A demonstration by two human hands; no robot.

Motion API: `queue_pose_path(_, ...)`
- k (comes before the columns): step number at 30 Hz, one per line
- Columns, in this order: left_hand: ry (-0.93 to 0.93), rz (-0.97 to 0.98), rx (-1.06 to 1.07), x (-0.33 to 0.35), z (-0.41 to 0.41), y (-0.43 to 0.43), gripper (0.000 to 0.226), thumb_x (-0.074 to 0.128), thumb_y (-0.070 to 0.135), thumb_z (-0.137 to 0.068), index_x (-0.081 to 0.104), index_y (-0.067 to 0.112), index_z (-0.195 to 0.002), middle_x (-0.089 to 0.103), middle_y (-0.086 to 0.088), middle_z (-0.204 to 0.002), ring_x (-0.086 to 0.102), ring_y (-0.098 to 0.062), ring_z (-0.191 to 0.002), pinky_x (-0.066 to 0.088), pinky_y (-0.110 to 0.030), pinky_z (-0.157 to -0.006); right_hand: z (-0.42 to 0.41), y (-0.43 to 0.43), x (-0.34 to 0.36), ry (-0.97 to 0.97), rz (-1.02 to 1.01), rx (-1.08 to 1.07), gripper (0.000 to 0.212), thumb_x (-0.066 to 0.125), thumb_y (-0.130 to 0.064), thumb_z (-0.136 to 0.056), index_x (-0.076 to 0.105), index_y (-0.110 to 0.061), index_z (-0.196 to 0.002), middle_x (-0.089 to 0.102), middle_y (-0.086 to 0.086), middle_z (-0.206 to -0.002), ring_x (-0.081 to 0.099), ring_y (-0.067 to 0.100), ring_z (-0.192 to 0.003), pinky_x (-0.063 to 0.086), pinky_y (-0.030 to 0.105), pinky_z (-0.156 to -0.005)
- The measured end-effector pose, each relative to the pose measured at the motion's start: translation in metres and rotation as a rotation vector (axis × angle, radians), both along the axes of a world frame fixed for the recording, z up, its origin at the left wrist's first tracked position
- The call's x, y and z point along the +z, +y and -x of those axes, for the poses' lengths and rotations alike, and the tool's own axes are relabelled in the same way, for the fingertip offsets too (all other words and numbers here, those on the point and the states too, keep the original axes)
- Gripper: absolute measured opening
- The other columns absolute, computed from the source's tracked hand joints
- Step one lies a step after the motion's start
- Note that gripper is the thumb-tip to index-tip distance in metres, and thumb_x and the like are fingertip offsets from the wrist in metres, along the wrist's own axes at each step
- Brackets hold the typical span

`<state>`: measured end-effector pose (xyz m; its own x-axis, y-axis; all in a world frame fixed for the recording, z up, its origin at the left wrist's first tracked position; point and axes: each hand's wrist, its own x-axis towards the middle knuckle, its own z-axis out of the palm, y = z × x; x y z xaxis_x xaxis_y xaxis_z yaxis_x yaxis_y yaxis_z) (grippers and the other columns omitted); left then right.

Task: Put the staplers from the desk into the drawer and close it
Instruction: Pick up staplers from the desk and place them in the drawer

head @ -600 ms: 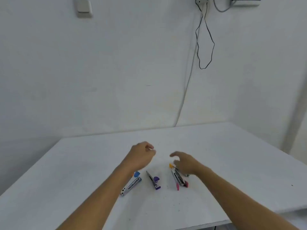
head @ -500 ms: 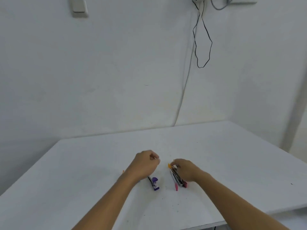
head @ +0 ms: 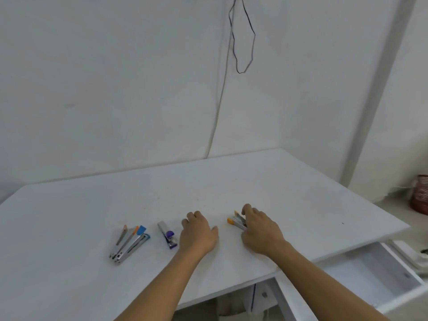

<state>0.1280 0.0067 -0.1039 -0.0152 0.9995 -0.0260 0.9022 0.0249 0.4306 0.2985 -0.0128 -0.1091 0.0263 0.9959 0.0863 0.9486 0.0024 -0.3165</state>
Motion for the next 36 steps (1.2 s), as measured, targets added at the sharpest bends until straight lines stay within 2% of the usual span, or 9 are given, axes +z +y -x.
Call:
queue_pose_path(3,0.079,-0.031,-0.025,-0.006,-0.019,-0.006,0.04,0.048,0.018,-0.09,0.042,0.003,-0.126,0.043,-0.016,-0.13,0.044,-0.032,-0.117,0.047,-0.037,-0.089,-0.02,-0.01,0.004,0.092,0.189,-0.13,0.027,0.043,-0.028,-0.097,0.052,-0.008,-0.111,0.061,0.012,-0.109,0.052,0.028,-0.084,0.039,0.036,-0.072)
queue_pose_path(8,0.052,0.014,-0.157,-0.006,-0.055,-0.021,0.039,0.047,0.012,-0.089,0.043,0.004,-0.127,0.041,-0.016,-0.13,0.044,-0.033,-0.116,0.043,-0.036,-0.087,-0.053,-0.041,0.029,1.026,0.517,-0.124,0.015,0.045,-0.024,-0.074,0.052,-0.012,-0.078,0.04,-0.001,-0.063,0.029,0.015,-0.05,0.024,0.025,-0.048)
queue_pose_path(11,-0.166,0.083,-0.224,-0.003,-0.073,-0.042,0.039,0.047,0.016,-0.089,0.046,0.005,-0.127,0.046,-0.012,-0.126,0.049,-0.03,-0.112,0.043,-0.034,-0.083,-0.077,-0.073,0.028,1.228,0.552,0.02,0.016,0.045,-0.021,-0.078,0.055,-0.01,-0.085,0.044,0.001,-0.067,0.035,0.016,-0.053,0.033,0.025,-0.053)
queue_pose_path(16,-0.483,0.224,-0.373,0.006,-0.099,-0.105,0.031,0.058,0.032,-0.087,0.056,0.026,-0.118,0.057,0.012,-0.102,0.058,-0.002,-0.08,0.046,-0.016,-0.062,-0.126,-0.128,0.029,0.885,0.587,0.064,0.02,0.056,-0.011,-0.078,0.07,-0.005,-0.091,0.063,0.005,-0.084,0.061,0.016,-0.071,0.051,0.028,-0.073)
queue_pose_path(22,-0.286,0.449,-0.577,-0.01,-0.138,-0.143,0.042,0.055,0.039,-0.084,0.055,0.027,-0.125,0.066,0.006,-0.107,0.064,-0.009,-0.089,0.05,-0.024,-0.072,-0.183,-0.137,-0.008,0.322,0.499,-0.35,0.024,0.059,-0.02,-0.085,0.071,-0.001,-0.092,0.066,0.006,-0.076,0.064,0.017,-0.069,0.052,0.029,-0.065)
queue_pose_path(26,-0.272,0.469,-0.522,-0.029,-0.168,-0.138,0.041,0.048,0.03,-0.09,0.049,0.016,-0.129,0.059,0.001,-0.108,0.059,-0.016,-0.089,0.052,-0.035,-0.077,-0.185,-0.126,-0.041,0.294,0.377,-0.475,0.027,0.063,-0.03,-0.077,0.06,-0.004,-0.07,0.062,0.009,-0.066,0.058,0.023,-0.06,0.045,0.031,-0.059)
queue_pose_path(31,-0.362,0.516,-0.394,-0.051,-0.199,-0.12,0.073,0.042,0.007,-0.084,0.027,0.027,-0.153,0.053,-0.02,-0.135,0.065,-0.019,-0.08,0.047,-0.024,-0.042,-0.164,-0.114,-0.056,0.201,0.324,-0.483,0.037,0.065,-0.034,-0.083,0.045,-0.013,-0.059,0.05,0.004,-0.062,0.046,0.018,-0.052,0.034,0.026,-0.05)
queue_pose_path(33,-0.347,0.504,-0.362,-0.056,-0.206,-0.114,0.073,0.05,-0.001,-0.084,0.031,0.022,-0.151,0.051,-0.02,-0.136,0.065,-0.028,-0.091,0.052,-0.029,-0.048,-0.159,-0.112,-0.063,0.141,0.351,-0.498,0.03,0.064,-0.035,-0.081,0.051,-0.014,-0.064,0.058,0.003,-0.066,0.055,0.019,-0.057,0.039,0.026,-0.052)
queue_pose_path(36,-0.282,0.471,-0.32,-0.062,-0.208,-0.106,0.062,0.065,0.001,-0.082,0.044,0.012,-0.14,0.054,-0.014,-0.133,0.058,-0.033,-0.112,0.058,-0.038,-0.079,-0.157,-0.113,-0.068,0.078,0.352,-0.505,0.037,0.059,-0.049,-0.081,0.047,-0.017,-0.067,0.057,0.0,-0.069,0.057,0.019,-0.061,0.04,0.027,-0.056)
